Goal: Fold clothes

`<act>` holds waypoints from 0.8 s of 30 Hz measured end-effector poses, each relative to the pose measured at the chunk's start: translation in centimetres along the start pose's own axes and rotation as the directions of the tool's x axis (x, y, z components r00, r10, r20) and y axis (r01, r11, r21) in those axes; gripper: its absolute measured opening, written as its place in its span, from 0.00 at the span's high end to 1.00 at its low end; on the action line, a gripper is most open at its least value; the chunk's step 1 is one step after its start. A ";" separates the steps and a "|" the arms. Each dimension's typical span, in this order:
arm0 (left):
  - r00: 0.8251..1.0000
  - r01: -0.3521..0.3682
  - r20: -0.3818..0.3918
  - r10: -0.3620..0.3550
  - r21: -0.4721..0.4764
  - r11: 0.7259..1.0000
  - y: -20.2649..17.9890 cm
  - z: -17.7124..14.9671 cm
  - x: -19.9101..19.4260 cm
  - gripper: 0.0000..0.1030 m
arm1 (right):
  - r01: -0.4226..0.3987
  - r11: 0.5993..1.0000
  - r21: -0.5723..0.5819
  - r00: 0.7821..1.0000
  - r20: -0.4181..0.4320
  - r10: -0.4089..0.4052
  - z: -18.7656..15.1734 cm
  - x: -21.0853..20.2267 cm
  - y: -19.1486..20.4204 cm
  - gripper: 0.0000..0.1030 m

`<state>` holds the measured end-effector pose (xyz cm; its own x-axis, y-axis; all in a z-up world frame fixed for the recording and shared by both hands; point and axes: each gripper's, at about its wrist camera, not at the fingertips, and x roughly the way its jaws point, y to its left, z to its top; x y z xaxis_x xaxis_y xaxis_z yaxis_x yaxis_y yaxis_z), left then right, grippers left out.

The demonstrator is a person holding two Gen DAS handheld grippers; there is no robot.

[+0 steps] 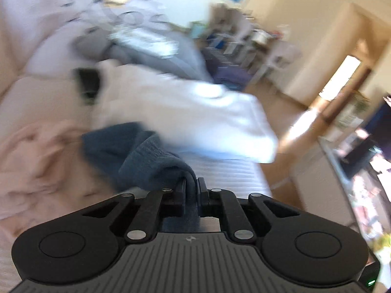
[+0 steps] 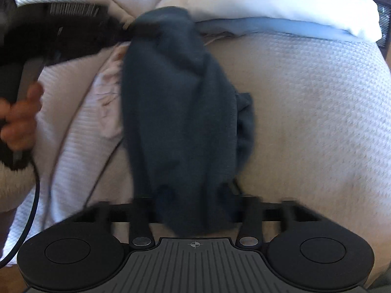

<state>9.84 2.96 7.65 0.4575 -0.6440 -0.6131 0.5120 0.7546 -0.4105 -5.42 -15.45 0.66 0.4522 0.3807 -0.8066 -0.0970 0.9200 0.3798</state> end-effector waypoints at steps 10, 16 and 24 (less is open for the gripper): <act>0.975 0.213 -0.123 -0.186 0.263 0.941 -11.4 -1.6 3.0 0.95 | 0.090 0.990 0.109 0.987 0.124 -0.103 -4.7 -7.8 -2.0 0.52; 0.992 0.080 -0.111 -0.063 0.159 0.984 -6.5 -3.4 1.5 0.79 | 0.184 0.968 0.169 0.968 0.140 -0.209 -5.0 -9.7 -5.3 0.52; 0.958 -0.252 -0.152 0.244 -0.035 0.967 3.9 -7.0 -2.6 0.38 | 0.161 0.986 -0.045 0.976 0.157 -0.152 3.5 -5.7 -0.1 0.37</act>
